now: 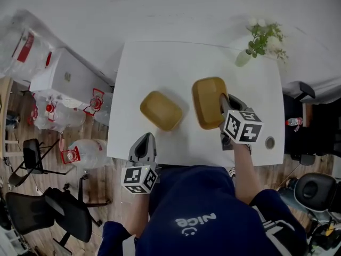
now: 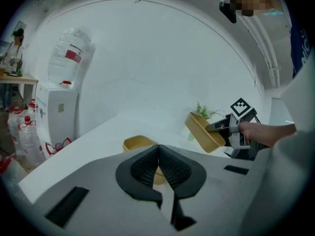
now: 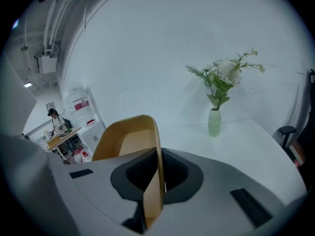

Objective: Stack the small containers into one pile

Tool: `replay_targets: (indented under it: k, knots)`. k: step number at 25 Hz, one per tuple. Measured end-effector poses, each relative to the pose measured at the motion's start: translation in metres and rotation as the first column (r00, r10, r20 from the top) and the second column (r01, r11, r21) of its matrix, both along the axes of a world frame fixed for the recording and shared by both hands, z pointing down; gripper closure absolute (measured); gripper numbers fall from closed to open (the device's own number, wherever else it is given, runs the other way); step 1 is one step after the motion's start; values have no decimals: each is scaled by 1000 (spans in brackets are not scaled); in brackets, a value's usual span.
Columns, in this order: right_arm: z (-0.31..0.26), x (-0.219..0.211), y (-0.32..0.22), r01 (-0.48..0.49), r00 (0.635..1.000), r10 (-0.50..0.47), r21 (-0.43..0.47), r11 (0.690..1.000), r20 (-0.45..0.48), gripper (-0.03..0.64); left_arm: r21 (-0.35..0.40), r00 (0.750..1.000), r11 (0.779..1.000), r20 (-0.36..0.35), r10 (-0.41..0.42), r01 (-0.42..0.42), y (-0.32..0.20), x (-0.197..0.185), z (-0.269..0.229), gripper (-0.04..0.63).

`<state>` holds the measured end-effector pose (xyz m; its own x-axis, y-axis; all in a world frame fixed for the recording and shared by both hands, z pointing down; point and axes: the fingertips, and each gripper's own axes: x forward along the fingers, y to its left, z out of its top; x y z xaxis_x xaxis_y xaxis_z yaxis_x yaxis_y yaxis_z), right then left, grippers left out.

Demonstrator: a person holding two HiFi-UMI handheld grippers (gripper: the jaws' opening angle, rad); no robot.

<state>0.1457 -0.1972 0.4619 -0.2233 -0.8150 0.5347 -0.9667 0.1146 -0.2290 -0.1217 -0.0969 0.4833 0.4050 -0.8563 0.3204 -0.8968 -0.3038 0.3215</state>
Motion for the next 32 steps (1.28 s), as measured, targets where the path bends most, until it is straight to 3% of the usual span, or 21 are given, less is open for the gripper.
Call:
replay_targets:
  k: [5, 16, 32]
  knots:
    - [-1, -29, -4, 62, 997, -62, -3, 998, 41, 561, 11, 1000, 1000, 18, -15, 15, 7, -7, -2, 577]
    - [-6, -85, -14, 180, 983, -180, 12, 984, 39, 561, 18, 998, 998, 30, -64, 64, 21, -30, -4, 577]
    - [-1, -164, -26, 376, 926, -376, -5, 927, 22, 561, -6, 979, 979, 29, -204, 204, 44, -70, 2, 577]
